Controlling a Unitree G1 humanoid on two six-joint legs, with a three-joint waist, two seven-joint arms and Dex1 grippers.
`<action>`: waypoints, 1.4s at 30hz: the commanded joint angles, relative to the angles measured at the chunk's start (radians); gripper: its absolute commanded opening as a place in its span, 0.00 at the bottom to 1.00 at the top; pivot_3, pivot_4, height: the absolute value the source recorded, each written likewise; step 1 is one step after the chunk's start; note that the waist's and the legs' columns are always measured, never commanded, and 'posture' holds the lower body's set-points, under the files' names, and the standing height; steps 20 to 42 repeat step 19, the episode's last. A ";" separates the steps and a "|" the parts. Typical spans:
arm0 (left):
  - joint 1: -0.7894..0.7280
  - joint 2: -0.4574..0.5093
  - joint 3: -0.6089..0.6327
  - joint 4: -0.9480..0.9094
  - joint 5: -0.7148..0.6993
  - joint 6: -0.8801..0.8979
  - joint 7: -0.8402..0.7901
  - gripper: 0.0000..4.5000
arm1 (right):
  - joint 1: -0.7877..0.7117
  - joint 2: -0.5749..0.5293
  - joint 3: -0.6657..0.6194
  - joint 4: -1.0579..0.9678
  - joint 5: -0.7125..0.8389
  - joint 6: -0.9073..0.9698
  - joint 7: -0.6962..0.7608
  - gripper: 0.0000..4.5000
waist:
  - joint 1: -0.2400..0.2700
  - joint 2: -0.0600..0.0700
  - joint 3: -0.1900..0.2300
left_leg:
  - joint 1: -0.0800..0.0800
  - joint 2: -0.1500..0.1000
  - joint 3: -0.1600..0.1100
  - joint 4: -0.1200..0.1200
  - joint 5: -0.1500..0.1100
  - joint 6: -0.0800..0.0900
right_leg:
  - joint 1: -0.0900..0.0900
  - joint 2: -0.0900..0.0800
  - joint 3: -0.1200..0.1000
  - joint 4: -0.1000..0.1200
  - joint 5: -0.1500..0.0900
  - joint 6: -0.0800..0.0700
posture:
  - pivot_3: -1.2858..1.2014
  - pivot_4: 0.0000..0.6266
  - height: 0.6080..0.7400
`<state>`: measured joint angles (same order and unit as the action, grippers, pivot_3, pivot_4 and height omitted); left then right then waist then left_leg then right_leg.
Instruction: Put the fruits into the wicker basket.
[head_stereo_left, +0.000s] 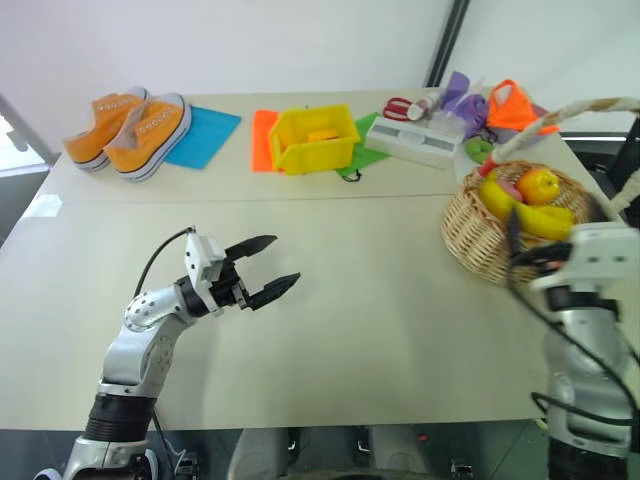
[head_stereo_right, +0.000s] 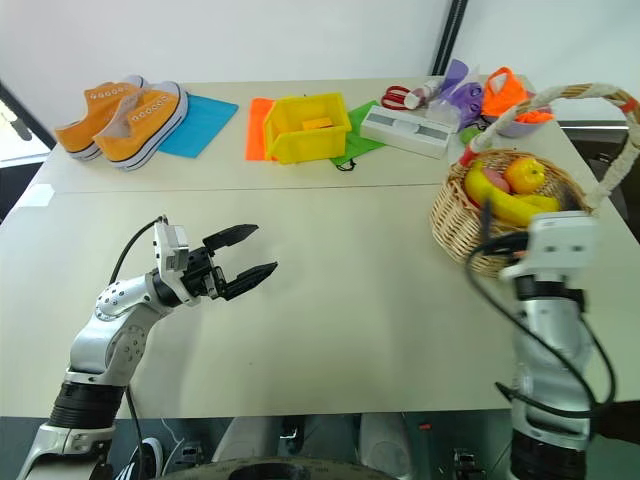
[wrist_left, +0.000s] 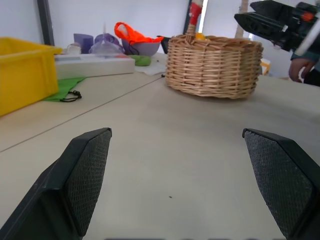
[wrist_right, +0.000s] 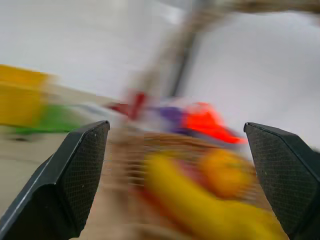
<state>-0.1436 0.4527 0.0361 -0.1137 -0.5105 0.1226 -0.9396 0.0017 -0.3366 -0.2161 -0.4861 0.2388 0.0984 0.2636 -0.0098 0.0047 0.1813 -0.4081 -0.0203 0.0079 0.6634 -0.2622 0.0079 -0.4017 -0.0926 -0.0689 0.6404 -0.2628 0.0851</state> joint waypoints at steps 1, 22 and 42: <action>0.019 0.040 0.054 -0.019 0.029 0.003 0.045 1.00 | -0.054 -0.080 0.073 -0.037 0.229 0.132 0.233 1.00 | -0.003 0.000 0.000 | 0.001 0.000 0.000 0.000 0.000 0.000 | 0.001 0.000 0.001 0.000 0.000 0.000 | 0.52 0.24 1.00; 0.115 0.028 0.333 0.109 0.134 -0.105 0.389 1.00 | -0.192 -0.257 0.253 0.248 0.223 0.173 0.655 1.00 | 0.024 -0.004 0.000 | -0.001 0.000 0.002 0.000 -0.001 0.001 | 0.000 -0.005 0.000 -0.002 0.000 0.000 | 0.52 0.24 1.00; 0.115 0.028 0.333 0.109 0.134 -0.105 0.389 1.00 | -0.192 -0.257 0.253 0.248 0.223 0.173 0.655 1.00 | 0.024 -0.004 0.000 | -0.001 0.000 0.002 0.000 -0.001 0.001 | 0.000 -0.005 0.000 -0.002 0.000 0.000 | 0.52 0.24 1.00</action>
